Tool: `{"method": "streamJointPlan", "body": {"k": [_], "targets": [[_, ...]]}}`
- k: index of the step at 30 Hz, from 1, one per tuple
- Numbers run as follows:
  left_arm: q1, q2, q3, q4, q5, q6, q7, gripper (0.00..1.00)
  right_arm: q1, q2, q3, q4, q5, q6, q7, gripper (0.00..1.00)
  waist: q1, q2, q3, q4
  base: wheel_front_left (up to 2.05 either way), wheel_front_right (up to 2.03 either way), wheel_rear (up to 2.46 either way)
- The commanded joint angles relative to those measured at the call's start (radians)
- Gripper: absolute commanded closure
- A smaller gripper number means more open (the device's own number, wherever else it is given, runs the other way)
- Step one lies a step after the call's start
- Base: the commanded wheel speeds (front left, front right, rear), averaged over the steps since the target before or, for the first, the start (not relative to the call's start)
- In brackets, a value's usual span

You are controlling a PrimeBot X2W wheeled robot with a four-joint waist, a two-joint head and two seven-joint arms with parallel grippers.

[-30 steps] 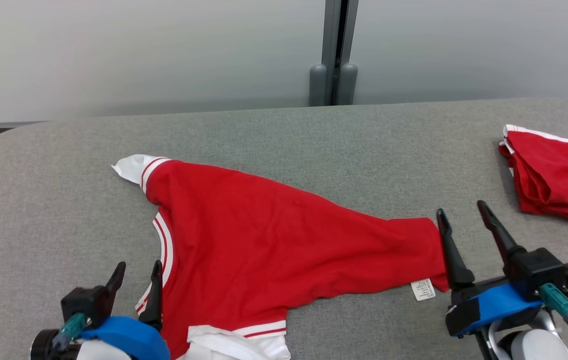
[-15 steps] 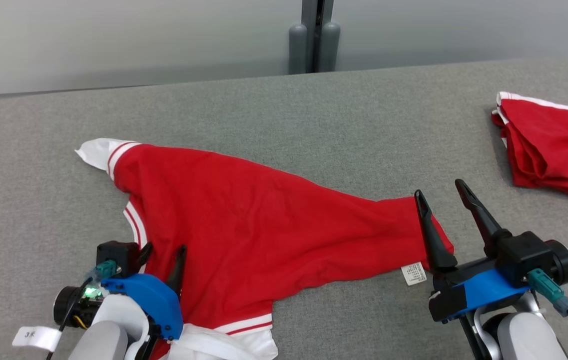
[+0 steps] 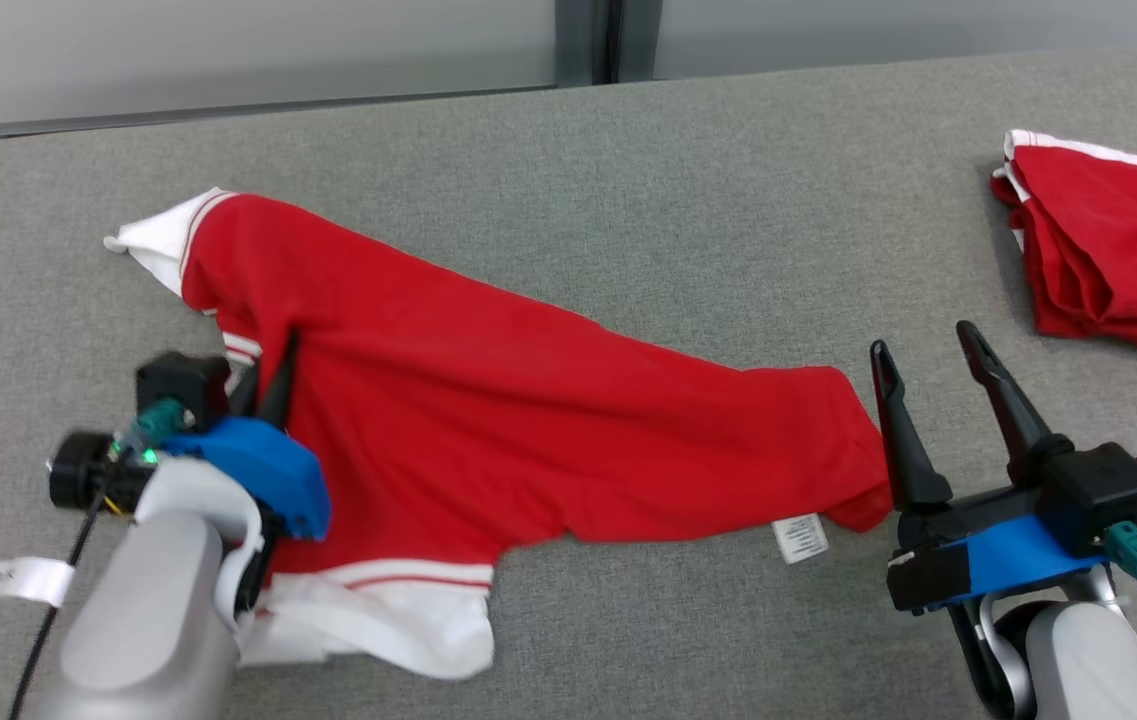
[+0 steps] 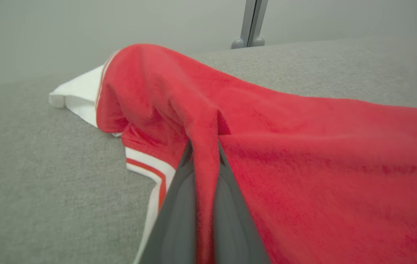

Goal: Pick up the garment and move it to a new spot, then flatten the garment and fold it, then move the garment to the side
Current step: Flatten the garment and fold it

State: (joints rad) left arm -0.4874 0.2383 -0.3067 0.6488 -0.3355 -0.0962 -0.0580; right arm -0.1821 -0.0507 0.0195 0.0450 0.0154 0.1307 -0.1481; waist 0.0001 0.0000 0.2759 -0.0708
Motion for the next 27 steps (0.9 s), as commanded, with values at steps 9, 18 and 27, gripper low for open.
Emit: {"method": "streamJointPlan", "body": {"k": [9, 18, 27], "targets": [[-0.171, 0.044, 0.039, 0.042, 0.046, 0.083, -0.139, 1.0, -0.037, 0.0, -0.026, 0.001, 0.002, 0.0, -0.029, 0.0, -0.0001, 0.0, 0.037, -0.014, 0.0, 0.0, 0.0], [-0.138, 0.016, 0.055, 0.088, 0.008, 0.066, -0.188, 0.0, -0.026, 0.0, -0.043, 0.019, -0.003, 0.0, -0.041, 0.0, -0.0001, 0.0, 0.037, -0.005, 0.0, 0.0, 0.0], [0.038, -0.035, 0.096, -0.03, -0.044, 0.071, -0.207, 0.0, 0.017, 0.0, -0.082, 0.033, 0.0, 0.0, -0.052, 0.0, -0.0001, 0.0, -0.019, 0.036, 0.0, 0.0, 0.0]]}}
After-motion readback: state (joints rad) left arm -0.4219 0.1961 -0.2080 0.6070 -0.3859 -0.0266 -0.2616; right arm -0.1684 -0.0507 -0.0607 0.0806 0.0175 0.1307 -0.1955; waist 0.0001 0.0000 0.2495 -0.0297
